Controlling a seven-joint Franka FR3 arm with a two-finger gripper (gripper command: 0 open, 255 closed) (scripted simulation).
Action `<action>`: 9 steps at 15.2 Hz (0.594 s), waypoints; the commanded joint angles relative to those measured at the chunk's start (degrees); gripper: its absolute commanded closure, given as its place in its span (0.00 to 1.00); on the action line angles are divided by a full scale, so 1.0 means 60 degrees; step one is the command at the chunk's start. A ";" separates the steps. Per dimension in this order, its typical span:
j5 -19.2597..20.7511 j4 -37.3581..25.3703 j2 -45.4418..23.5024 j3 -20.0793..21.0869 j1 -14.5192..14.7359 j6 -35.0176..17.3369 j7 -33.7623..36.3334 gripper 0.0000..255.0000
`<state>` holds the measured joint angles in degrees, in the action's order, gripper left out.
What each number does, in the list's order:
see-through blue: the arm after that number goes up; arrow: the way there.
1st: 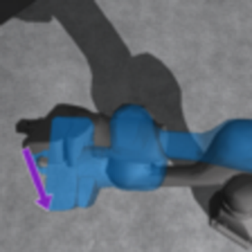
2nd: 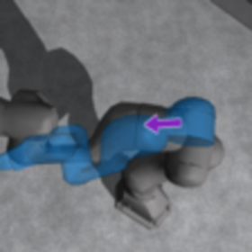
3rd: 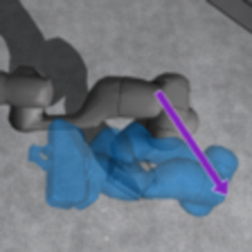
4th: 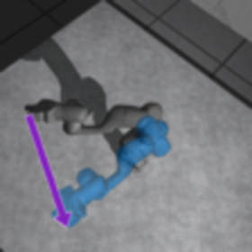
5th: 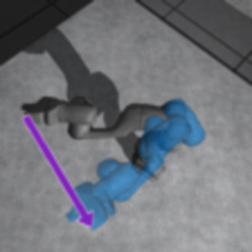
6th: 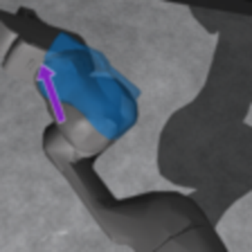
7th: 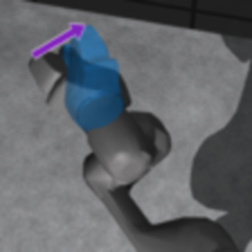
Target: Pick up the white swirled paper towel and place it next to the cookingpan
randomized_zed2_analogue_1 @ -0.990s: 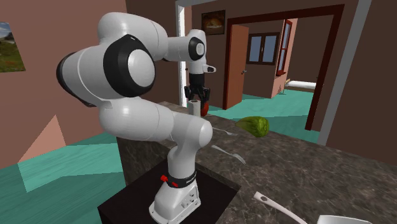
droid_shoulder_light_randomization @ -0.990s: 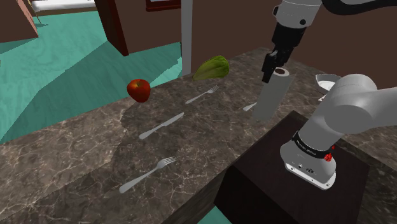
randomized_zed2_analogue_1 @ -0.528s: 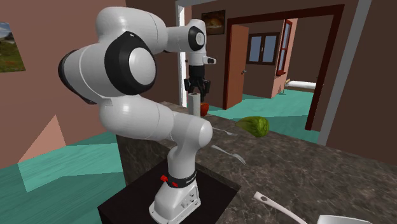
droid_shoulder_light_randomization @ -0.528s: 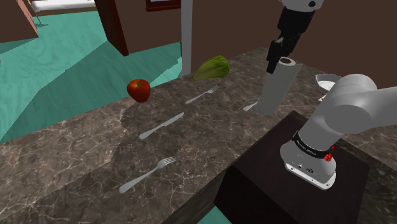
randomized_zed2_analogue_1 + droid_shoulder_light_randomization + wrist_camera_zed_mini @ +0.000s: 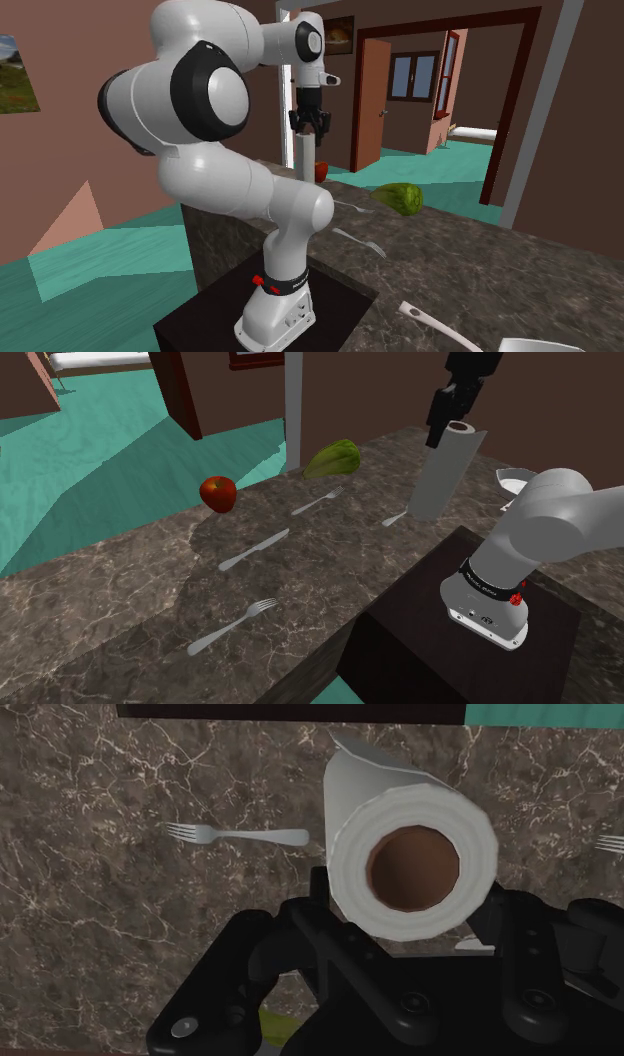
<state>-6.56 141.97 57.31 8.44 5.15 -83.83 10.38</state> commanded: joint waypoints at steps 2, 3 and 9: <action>0.0055 -0.0496 -0.0167 -0.0055 -0.0030 0.0334 -0.0008 1.00; 0.0067 -0.0654 -0.0222 -0.0066 -0.0037 0.0437 -0.0006 1.00; 0.0133 -0.1629 -0.0578 -0.0125 -0.0078 0.1056 0.0012 1.00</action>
<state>-5.86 133.51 54.30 7.79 4.73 -78.36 10.44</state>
